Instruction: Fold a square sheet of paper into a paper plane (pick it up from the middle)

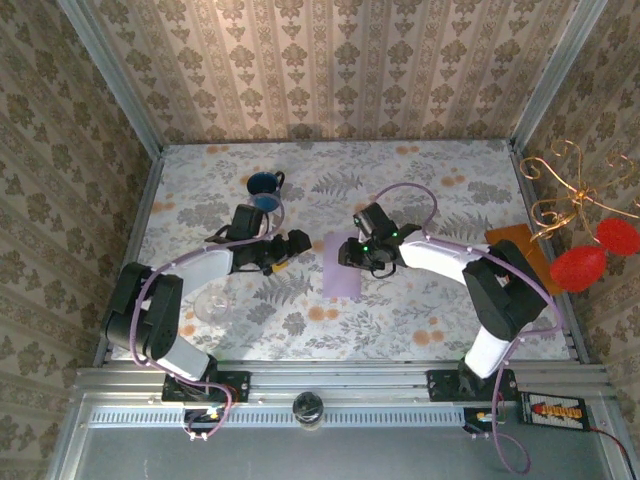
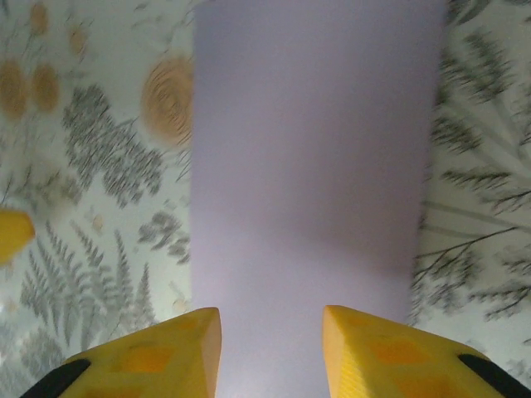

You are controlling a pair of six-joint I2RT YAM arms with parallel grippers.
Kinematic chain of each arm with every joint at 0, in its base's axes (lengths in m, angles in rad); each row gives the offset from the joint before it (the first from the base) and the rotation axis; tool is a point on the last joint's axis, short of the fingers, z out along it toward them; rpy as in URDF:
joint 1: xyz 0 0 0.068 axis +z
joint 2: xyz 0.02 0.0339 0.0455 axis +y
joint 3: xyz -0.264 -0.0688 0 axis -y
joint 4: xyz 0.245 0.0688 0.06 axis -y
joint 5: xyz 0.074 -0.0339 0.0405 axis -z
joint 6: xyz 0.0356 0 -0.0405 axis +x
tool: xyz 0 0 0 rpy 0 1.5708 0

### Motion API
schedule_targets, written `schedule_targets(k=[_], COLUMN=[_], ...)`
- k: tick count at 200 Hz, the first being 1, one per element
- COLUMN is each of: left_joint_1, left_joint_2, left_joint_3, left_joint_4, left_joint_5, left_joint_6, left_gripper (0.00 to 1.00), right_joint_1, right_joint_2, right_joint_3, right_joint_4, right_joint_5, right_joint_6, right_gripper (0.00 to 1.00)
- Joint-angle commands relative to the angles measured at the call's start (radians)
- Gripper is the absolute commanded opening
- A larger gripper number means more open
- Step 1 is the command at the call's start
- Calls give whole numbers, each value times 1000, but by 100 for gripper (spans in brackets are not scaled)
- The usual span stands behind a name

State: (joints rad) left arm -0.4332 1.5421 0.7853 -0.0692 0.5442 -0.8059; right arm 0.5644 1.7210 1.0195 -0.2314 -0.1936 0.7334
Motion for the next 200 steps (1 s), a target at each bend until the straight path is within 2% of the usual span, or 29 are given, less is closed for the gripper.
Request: schedule_targets(k=[1,26,47,93,145,200], left_joint_1=[-15,-63,-83,-102,-125,-160], left_joint_2=[26,48,71,116,147,172], left_joint_3=[-3,-2,3,14,11,18], left_joint_4=[26,40,55,69,42,15], left_joint_5=[37,46,58,71,63,56], left_joint_6=[-29,-40,-48,-55,-41,-28], left_gripper=[95,93,87,64,44,35], right_joint_1=[-24,-26,-27,-36,-44,-45], right_joint_2=[51,90,114,132,160,175], right_joint_3=[-6,-9,-9,-14,8,6], right_joint_4=[33,45,31,0,-31,-26], right_joint_5=[-1,-32,-33,-18,-28,-36], right_joint_6=[94,100,99,80,41,43], right_gripper=[36,35,35,33,32,32])
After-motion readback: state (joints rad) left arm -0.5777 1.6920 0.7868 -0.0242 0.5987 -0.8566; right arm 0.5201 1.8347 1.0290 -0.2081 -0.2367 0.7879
